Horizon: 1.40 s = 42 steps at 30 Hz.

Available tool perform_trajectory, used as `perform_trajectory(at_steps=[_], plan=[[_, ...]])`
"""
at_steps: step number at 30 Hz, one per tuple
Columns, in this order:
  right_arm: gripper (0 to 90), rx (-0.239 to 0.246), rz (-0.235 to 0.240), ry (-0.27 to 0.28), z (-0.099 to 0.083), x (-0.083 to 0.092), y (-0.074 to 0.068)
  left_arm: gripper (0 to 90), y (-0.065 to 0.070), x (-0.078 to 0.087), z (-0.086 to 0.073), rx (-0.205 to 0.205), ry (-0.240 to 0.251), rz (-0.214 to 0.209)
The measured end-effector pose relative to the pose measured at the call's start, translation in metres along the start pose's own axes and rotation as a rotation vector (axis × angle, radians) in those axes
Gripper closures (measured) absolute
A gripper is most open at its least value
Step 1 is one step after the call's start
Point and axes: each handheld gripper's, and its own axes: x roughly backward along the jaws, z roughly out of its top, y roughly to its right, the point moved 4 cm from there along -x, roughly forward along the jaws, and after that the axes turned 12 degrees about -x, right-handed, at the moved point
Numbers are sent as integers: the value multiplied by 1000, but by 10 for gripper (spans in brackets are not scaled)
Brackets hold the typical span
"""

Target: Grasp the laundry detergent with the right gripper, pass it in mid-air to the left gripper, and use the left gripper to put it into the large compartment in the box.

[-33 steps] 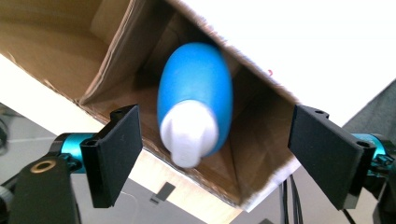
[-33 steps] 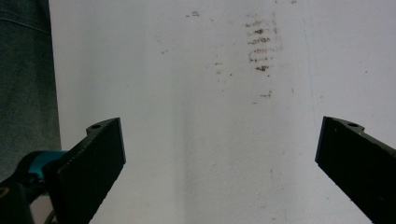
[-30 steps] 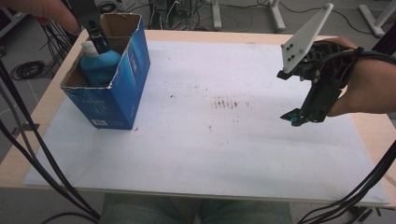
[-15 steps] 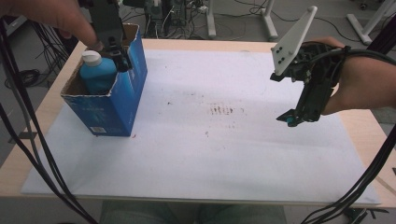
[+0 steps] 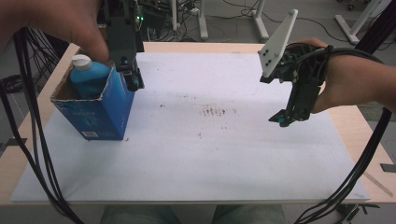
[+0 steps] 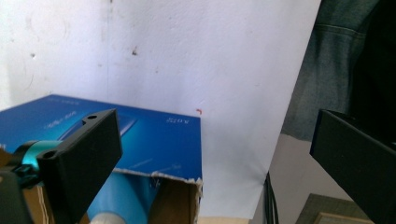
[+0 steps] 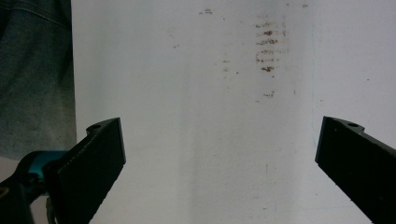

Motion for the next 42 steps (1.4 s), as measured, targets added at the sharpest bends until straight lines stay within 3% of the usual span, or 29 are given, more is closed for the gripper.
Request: perform_trajectory(at_steps=[12,18,24,42], plan=[[7,-4,18,-34,-3,-7,10,16,-5,-12,10,-65,16,0],[7,-20,27,-68,-6,-16,16,16,-12,-23,7,-54,1,0],[7,-46,42,-89,-11,-24,21,16,-13,-25,8,-53,18,4],[7,-65,43,-105,-18,-24,25,16,-16,-26,8,-48,9,6]])
